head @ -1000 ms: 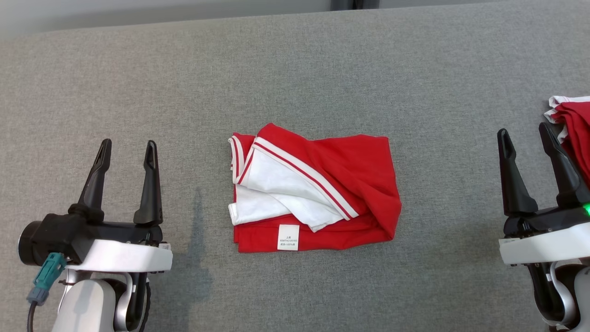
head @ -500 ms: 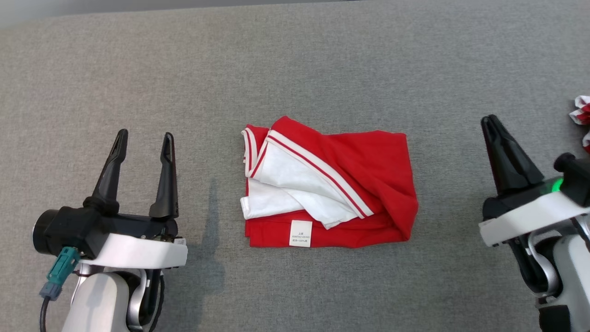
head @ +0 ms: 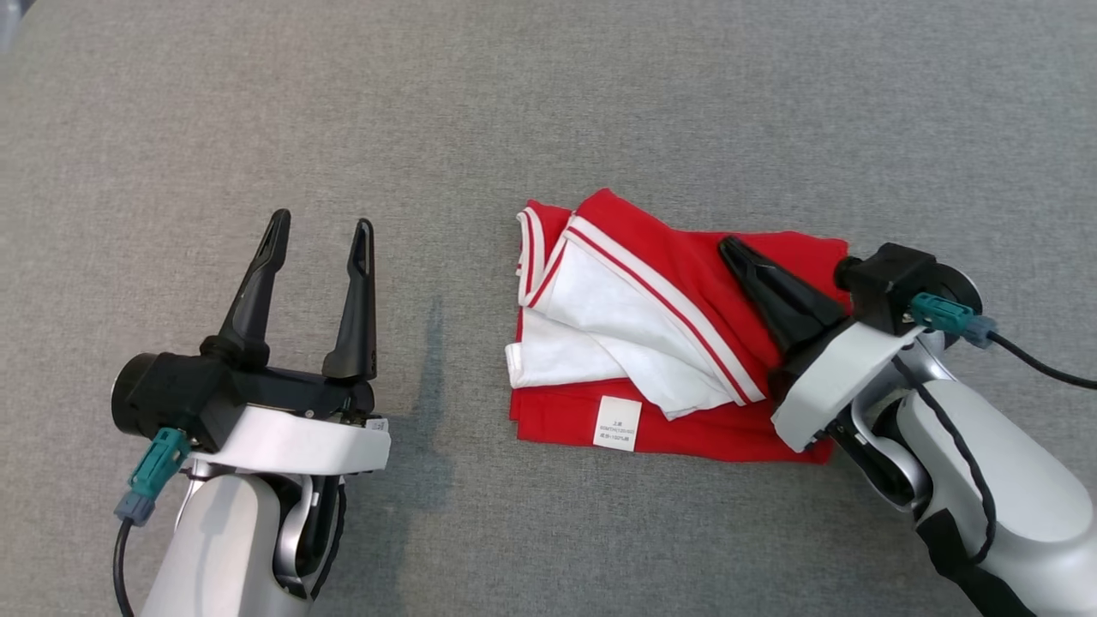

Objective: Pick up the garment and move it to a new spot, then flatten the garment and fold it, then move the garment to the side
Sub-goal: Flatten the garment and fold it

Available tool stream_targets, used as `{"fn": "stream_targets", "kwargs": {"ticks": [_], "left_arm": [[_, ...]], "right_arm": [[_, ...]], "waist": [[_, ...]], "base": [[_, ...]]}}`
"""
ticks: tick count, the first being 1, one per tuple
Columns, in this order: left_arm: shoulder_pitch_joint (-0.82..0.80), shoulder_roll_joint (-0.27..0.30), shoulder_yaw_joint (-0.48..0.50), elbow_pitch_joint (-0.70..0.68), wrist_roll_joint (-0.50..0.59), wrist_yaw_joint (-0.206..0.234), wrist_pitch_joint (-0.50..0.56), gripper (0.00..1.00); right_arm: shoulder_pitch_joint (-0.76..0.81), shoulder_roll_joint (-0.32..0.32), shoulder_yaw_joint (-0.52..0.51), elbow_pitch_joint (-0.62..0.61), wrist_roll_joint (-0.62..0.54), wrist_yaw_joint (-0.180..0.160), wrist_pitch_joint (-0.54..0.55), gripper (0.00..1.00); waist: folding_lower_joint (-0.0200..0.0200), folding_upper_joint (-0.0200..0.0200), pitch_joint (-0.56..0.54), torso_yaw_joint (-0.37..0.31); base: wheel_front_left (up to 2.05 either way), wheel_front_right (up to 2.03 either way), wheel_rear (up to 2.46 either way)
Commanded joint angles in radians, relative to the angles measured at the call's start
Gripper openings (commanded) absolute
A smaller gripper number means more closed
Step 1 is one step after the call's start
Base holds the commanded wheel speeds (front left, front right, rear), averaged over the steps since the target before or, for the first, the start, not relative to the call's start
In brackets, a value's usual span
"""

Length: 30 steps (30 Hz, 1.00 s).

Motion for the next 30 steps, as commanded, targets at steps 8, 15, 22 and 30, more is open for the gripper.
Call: {"fn": "stream_targets", "kwargs": {"ticks": [8,15,22,30], "left_arm": [[-0.015,-0.003,0.018,0.018,-0.009,-0.006,-0.012,1.00],[-0.007,-0.001,0.037,0.009,-0.002,-0.008,-0.013,1.00],[0.006,0.001,0.052,0.003,0.006,-0.010,-0.013,1.00],[0.012,0.006,0.063,0.005,0.007,-0.012,-0.013,1.00]], "right_arm": [[-0.058,-0.045,0.195,0.044,0.139,-0.001,0.010,0.00],[-0.068,-0.099,0.299,-0.034,0.198,-0.001,-0.010,0.00],[-0.019,-0.142,0.349,-0.135,0.219,-0.001,-0.014,0.00],[0.055,-0.158,0.354,-0.212,0.213,-0.001,0.011,0.00]], "waist": [[0.0000,0.0000,0.003,0.005],[0.0000,0.0000,0.002,-0.016],[0.0000,0.0000,-0.004,-0.041],[0.0000,0.0000,-0.012,-0.069]], "base": [[0.00,0.00,0.00],[0.00,0.00,0.00],[0.00,0.00,0.00],[0.00,0.00,0.00]]}}
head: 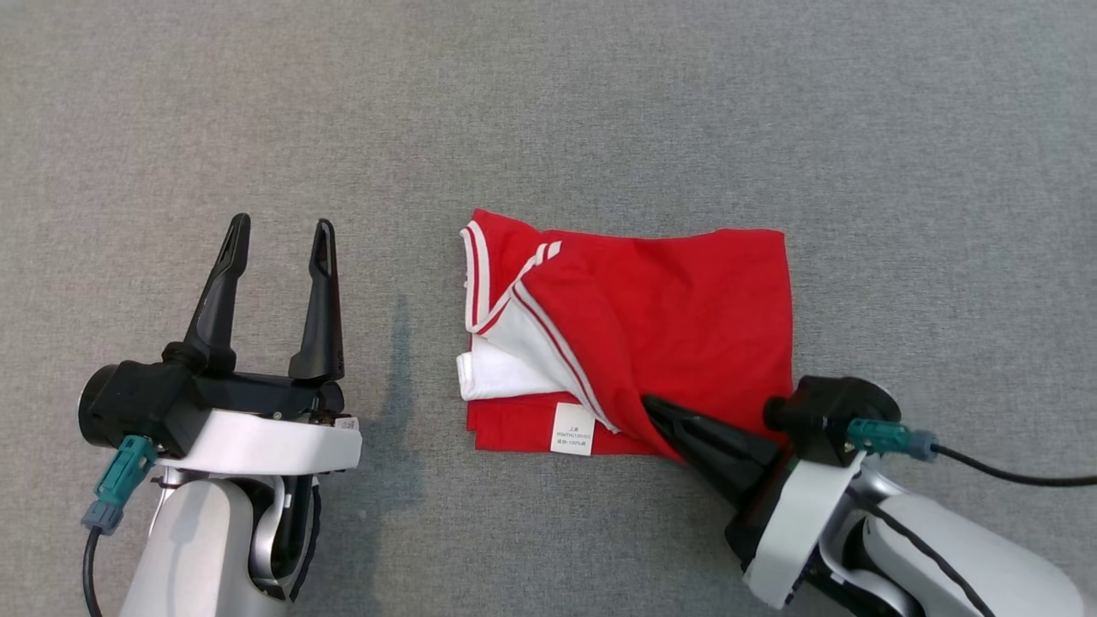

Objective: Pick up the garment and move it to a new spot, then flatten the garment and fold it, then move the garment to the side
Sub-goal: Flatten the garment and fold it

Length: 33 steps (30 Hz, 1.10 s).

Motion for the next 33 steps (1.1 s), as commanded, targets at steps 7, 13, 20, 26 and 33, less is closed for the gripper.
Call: {"fn": "stream_targets", "kwargs": {"ticks": [7,13,20,26,33], "left_arm": [[0.005,0.008,0.007,0.004,0.002,-0.008,-0.004,1.00],[0.007,0.006,0.004,0.007,0.001,-0.010,-0.004,1.00],[0.023,0.017,0.010,0.009,0.008,0.002,-0.004,1.00],[0.044,0.027,0.020,-0.004,0.008,0.021,0.009,1.00],[0.095,0.043,0.025,-0.022,0.019,0.048,0.033,1.00]], "right_arm": [[0.067,0.010,-0.018,-0.038,-0.002,0.000,0.010,0.00],[0.117,0.030,-0.128,-0.057,0.012,0.000,-0.061,0.00],[0.203,0.085,-0.411,-0.081,-0.024,0.000,-0.133,0.00],[0.292,0.175,-0.725,-0.076,-0.150,0.000,-0.149,1.00],[0.370,0.265,-0.884,-0.111,-0.293,0.000,-0.097,1.00]], "waist": [[0.0000,0.0000,-0.008,-0.013],[0.0000,0.0000,-0.018,-0.017],[0.0000,0.0000,-0.043,-0.033],[0.0000,0.0000,-0.077,-0.055],[0.0000,0.0000,-0.142,-0.074]], "base": [[0.00,0.00,0.00],[0.00,0.00,0.00],[0.00,0.00,0.00],[0.00,0.00,0.00],[0.00,0.00,0.00]]}}
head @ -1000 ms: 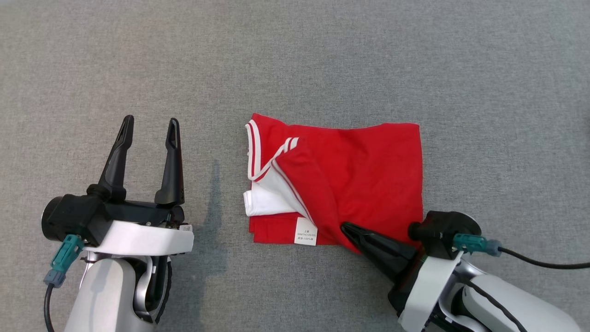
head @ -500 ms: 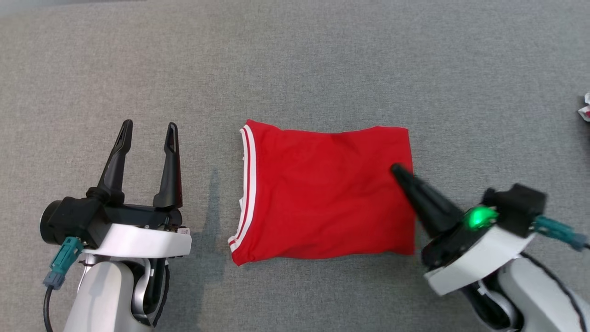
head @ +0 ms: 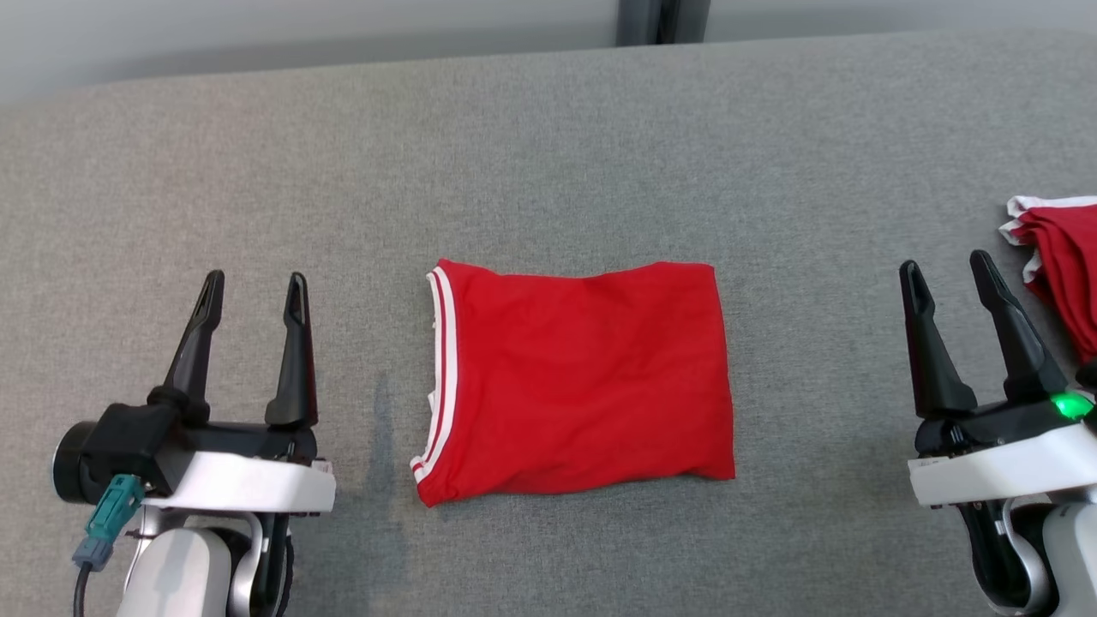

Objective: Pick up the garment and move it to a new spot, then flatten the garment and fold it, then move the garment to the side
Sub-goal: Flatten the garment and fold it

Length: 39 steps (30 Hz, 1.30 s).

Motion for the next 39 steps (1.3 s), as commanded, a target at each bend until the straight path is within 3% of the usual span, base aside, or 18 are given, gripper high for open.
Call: {"fn": "stream_targets", "kwargs": {"ticks": [1,10,39], "left_arm": [[0.022,0.013,0.005,-0.006,0.010,0.011,0.004,1.00],[0.120,0.045,0.010,-0.030,0.004,0.018,0.039,1.00],[0.332,0.074,-0.002,-0.165,-0.011,0.065,0.149,1.00]], "right_arm": [[0.026,0.012,-0.023,-0.009,-0.035,0.000,0.016,1.00],[0.108,0.039,-0.058,-0.050,-0.115,0.000,0.082,1.00],[0.314,0.081,-0.141,-0.169,-0.154,0.000,0.202,1.00]], "waist": [[0.0000,0.0000,-0.032,-0.009],[0.0000,0.0000,-0.118,-0.007],[0.0000,0.0000,-0.257,-0.021]], "base": [[0.00,0.00,0.00],[0.00,0.00,0.00],[0.00,0.00,0.00]]}}
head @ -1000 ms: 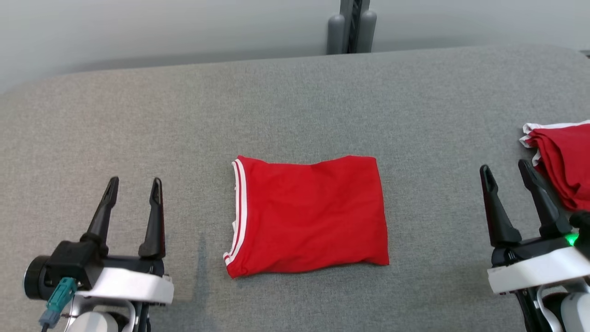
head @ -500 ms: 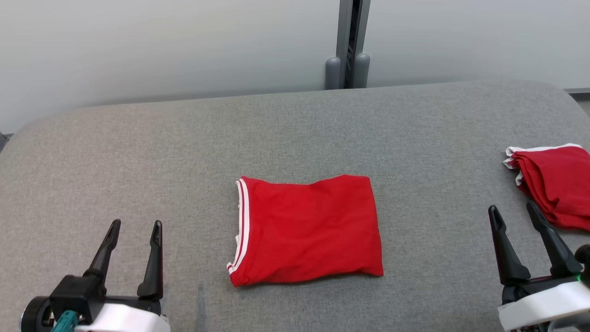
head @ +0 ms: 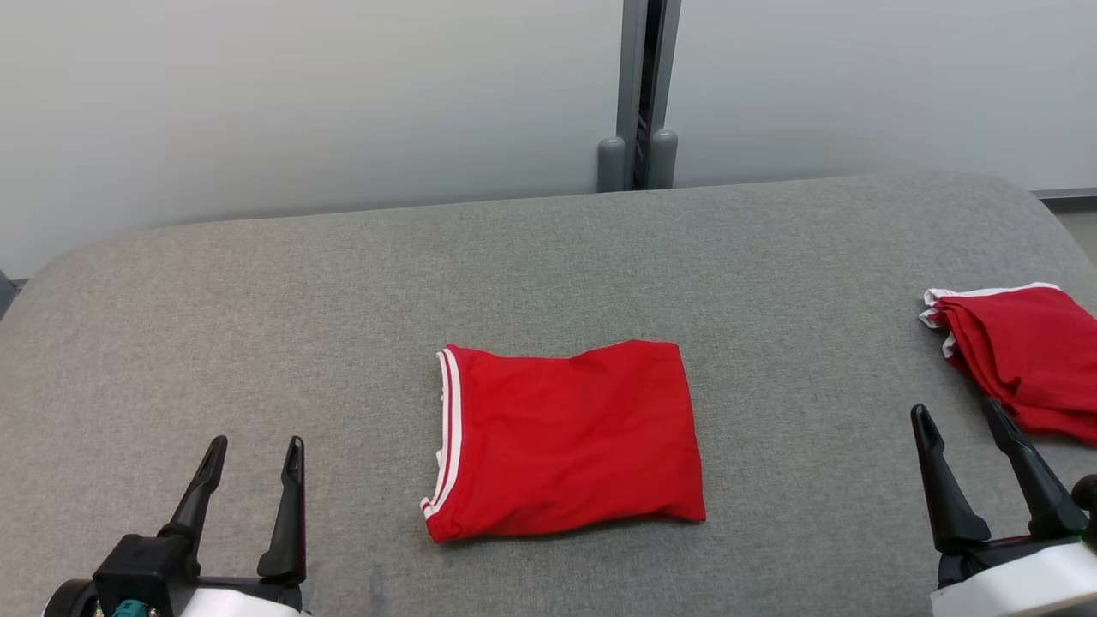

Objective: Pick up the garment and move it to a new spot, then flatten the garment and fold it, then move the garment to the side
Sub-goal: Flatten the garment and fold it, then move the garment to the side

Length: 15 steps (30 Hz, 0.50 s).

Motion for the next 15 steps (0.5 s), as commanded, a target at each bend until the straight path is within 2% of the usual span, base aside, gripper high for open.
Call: {"fn": "stream_targets", "kwargs": {"ticks": [1,15], "left_arm": [[0.002,0.008,0.002,-0.008,-0.004,0.006,0.003,1.00],[0.005,0.006,-0.014,-0.022,-0.007,0.022,0.025,1.00]], "right_arm": [[0.007,-0.001,-0.005,-0.005,-0.002,0.000,0.003,1.00],[0.010,0.006,-0.007,0.003,0.003,0.000,0.010,1.00]], "waist": [[0.0000,-0.0001,-0.002,-0.001],[0.0000,-0.0001,-0.012,0.001]], "base": [[0.00,0.00,0.00],[0.00,0.00,0.00]]}}
